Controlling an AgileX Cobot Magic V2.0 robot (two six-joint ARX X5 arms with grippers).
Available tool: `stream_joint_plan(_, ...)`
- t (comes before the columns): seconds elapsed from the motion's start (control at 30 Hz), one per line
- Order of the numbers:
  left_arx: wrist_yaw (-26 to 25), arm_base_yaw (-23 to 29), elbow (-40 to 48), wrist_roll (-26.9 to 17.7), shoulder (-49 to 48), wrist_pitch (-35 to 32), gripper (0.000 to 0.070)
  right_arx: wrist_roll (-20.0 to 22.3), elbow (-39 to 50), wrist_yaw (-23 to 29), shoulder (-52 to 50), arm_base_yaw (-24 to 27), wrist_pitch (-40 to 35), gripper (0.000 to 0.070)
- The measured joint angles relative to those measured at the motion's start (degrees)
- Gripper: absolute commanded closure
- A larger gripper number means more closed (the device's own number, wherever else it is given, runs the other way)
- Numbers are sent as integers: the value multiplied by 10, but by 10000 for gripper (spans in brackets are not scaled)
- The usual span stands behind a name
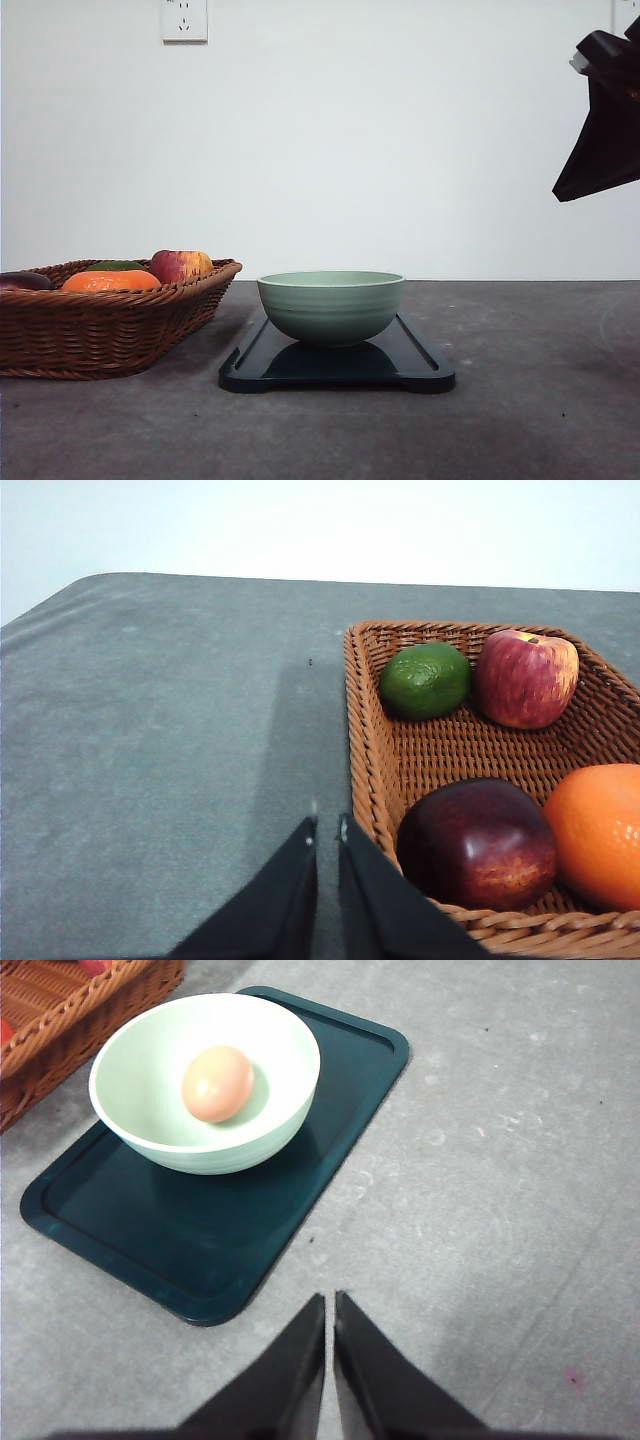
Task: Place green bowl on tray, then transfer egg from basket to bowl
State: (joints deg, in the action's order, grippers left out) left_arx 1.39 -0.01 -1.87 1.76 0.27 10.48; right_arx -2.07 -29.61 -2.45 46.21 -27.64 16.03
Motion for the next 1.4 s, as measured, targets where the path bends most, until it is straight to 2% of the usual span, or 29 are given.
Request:
stream_joint_plan(0.2,0,0,0,0,0,0,675,14,0,8,-54,18,0,695)
stream_joint_plan(0.3,0,0,0,0,0,0,675,25,5,8,-95,49,-7,695)
stream_joint_plan(0.43,0,0,0,0,0,0,675,38,63,8,-160,117,-49,695)
stream_joint_plan(0.57,0,0,0,0,0,0,675,40,159,10,-244,182,-84,695)
stream_joint_plan(0.83,0,0,0,3,0,0,675,40,261,7,-403,239,-96,695)
stream_joint_plan(1.03,0,0,0,4,0,0,675,40,287,6,-458,261,-88,695)
stream_joint_plan(1.4,0,0,0,4,0,0,675,40,287,6,-459,261,-91,695)
